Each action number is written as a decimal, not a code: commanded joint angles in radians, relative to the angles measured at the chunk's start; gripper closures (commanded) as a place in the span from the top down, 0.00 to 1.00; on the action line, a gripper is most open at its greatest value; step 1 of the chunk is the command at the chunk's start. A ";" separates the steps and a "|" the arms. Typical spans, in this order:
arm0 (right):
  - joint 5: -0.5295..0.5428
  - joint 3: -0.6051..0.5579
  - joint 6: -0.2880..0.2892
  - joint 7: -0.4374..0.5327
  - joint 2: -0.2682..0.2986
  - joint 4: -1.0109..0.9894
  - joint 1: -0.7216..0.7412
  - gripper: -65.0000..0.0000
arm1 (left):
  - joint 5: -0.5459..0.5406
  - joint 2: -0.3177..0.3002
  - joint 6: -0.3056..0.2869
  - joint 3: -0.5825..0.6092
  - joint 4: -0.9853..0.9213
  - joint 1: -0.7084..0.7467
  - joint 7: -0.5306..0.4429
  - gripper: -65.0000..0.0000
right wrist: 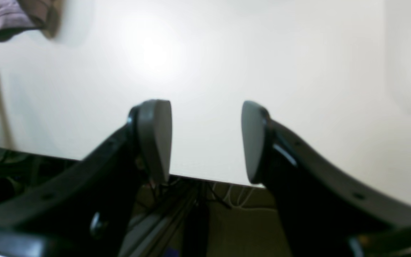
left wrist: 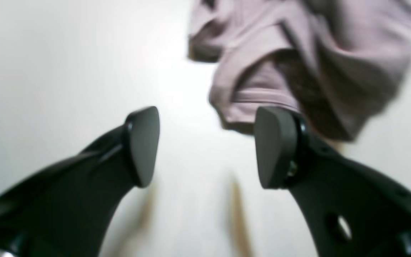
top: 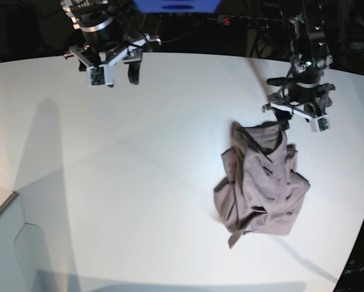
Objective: Layout the t-shirt on the table in an organized manner, then fold the t-shirt properly
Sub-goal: 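Move the right gripper over the crumpled mauve t-shirt heap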
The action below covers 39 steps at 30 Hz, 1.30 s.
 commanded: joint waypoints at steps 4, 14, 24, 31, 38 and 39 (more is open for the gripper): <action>0.002 -0.002 0.006 0.020 0.001 0.016 -0.008 0.48 | -0.028 -0.005 -0.001 -0.013 -0.014 -0.026 -0.022 0.62; 0.002 -0.054 0.006 0.020 0.001 0.013 0.019 0.49 | -0.037 -0.004 -0.001 -0.020 0.081 0.017 -0.020 0.62; 0.000 -0.231 0.006 -0.063 0.015 -0.016 0.167 0.49 | -0.039 -0.034 -0.001 -0.103 0.234 0.099 -0.019 0.63; 0.002 -0.316 0.006 -0.137 0.007 -0.039 0.266 0.49 | -0.039 -0.059 -0.001 -0.290 0.233 0.097 -0.019 0.63; 0.003 -0.352 0.006 -0.137 -0.005 -0.082 0.323 0.49 | -0.039 -0.064 -0.001 -0.373 0.218 0.097 -0.019 0.63; 0.003 -0.363 0.006 -0.137 -0.005 -0.099 0.335 0.49 | -0.039 -0.062 -0.001 -0.378 0.218 0.099 -0.019 0.63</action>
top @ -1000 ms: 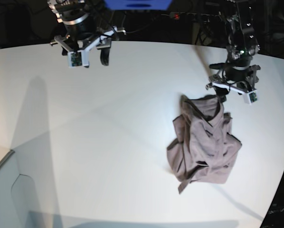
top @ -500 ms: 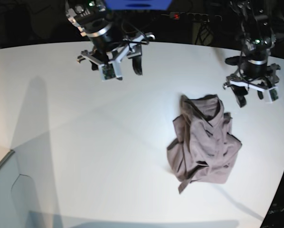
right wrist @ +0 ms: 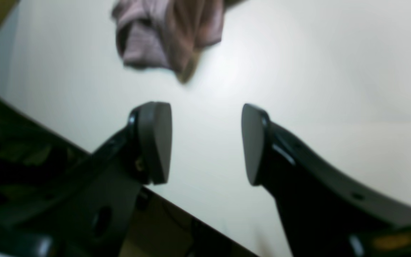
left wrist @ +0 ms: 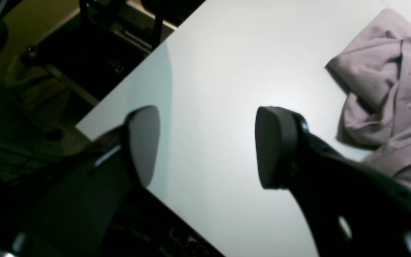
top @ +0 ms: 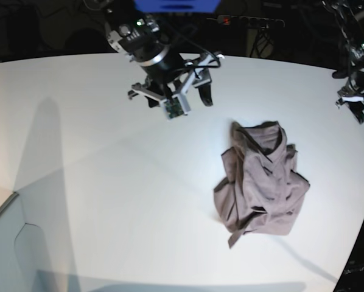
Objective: Layout the t-shirt on the table in an organized manner, then fold the t-shirt properly
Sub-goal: 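Move the right gripper over the crumpled mauve t-shirt heap, then grasp the t-shirt fabric with the right gripper and lift it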
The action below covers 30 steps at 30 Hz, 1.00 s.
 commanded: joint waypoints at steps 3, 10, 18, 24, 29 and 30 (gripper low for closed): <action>0.002 -0.040 0.006 0.034 -0.007 -0.046 0.047 0.49 | 0.000 -0.007 0.000 -0.030 0.009 0.012 -0.025 0.63; 0.002 -0.101 0.006 0.039 -0.019 -0.112 0.109 0.56 | 0.001 -0.007 0.000 -0.036 0.001 0.025 -0.025 0.63; 0.002 -0.131 0.006 0.039 -0.047 -0.140 0.156 0.56 | 0.001 0.007 0.000 -0.038 0.001 0.051 -0.025 0.63; 0.002 -0.170 0.006 0.040 -0.099 -0.313 0.291 0.56 | 0.001 0.021 0.000 -0.038 0.012 0.078 -0.025 0.63; 0.002 -0.169 0.006 0.040 -0.145 -0.481 0.405 0.56 | 0.001 0.022 0.000 -0.036 0.012 0.103 -0.025 0.63; 0.002 -0.169 0.006 0.042 -0.152 -0.513 0.426 0.56 | 0.001 0.022 0.000 -0.036 0.012 0.109 -0.025 0.63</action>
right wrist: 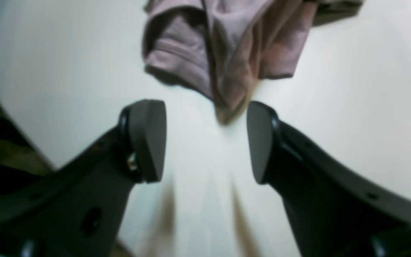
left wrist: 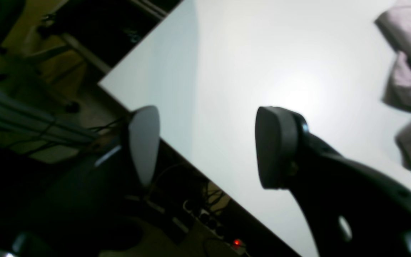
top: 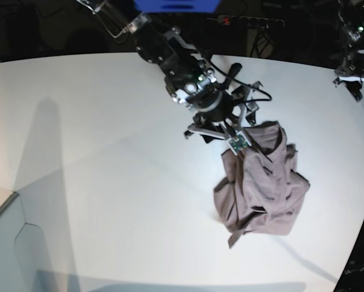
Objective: Layout the t-shirt on the table in an organized manner, then fold the t-shirt properly
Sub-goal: 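Grasp the t-shirt fabric with the right gripper and lift it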
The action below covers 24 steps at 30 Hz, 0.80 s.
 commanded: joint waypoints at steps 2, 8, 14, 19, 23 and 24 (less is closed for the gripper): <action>0.002 -0.002 0.005 0.046 -0.020 -0.036 0.055 0.56 | 0.005 -0.009 0.006 -0.005 0.020 0.019 -0.024 0.63; 0.002 0.000 0.005 0.186 -0.022 -0.172 0.124 0.56 | 0.005 -0.008 0.006 -0.004 0.015 0.035 -0.024 0.63; 0.002 -0.005 0.005 0.264 -0.027 -0.226 0.132 0.56 | 0.005 -0.008 0.006 -0.004 0.010 0.036 -0.024 0.63; 0.002 -0.005 0.005 0.333 -0.028 -0.243 0.132 0.56 | 0.005 -0.008 0.006 -0.002 0.010 0.036 -0.024 0.62; 0.002 -0.005 0.005 0.405 -0.028 -0.326 0.149 0.55 | 0.005 -0.008 0.006 -0.004 0.010 0.036 -0.024 0.62; 0.002 -0.005 0.005 0.420 -0.028 -0.347 0.159 0.55 | 0.005 -0.008 0.006 -0.004 0.010 0.036 -0.024 0.62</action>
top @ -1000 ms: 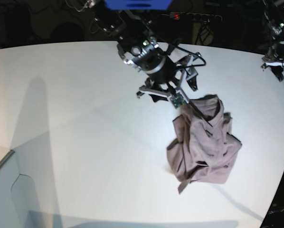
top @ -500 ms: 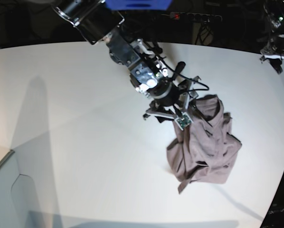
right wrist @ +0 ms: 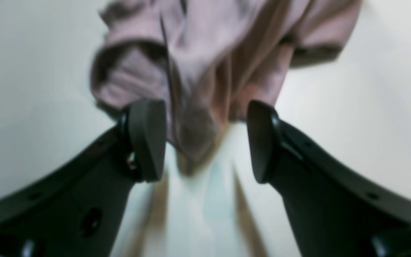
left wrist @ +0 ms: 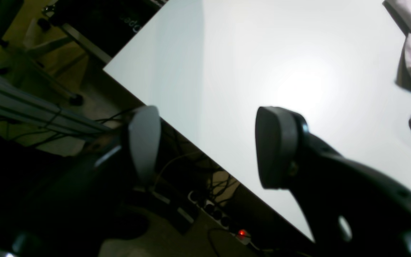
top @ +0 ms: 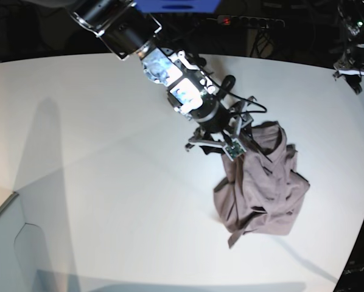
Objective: Layout the t-shirt on the table in an organized manner, then fold the t-shirt properly
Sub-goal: 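Grasp the t-shirt fabric with the right gripper and lift it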
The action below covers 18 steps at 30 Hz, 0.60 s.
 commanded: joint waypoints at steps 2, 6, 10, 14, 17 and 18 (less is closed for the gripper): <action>-0.001 0.000 0.006 0.056 -0.013 -0.013 0.032 0.55 | 0.004 -0.008 0.002 -0.004 0.015 0.009 -0.025 0.62; -0.001 -0.001 0.006 0.101 -0.013 -0.051 0.041 0.48 | 0.007 -0.008 0.002 -0.004 0.015 0.009 -0.025 0.62; -0.001 -0.001 0.006 0.122 -0.013 -0.097 0.063 0.25 | 0.004 -0.008 0.002 -0.004 0.013 0.009 -0.025 0.62; -0.001 0.002 0.007 0.127 -0.013 -0.099 0.069 0.00 | 0.001 -0.008 0.002 -0.004 0.013 0.007 -0.025 0.62; -0.001 0.006 0.007 0.127 -0.013 -0.086 0.069 0.00 | 0.001 -0.008 0.002 -0.002 0.013 0.006 -0.025 0.62; -0.001 0.008 0.007 0.127 -0.013 -0.071 0.067 0.00 | 0.001 -0.008 0.002 -0.001 0.013 0.006 -0.025 0.62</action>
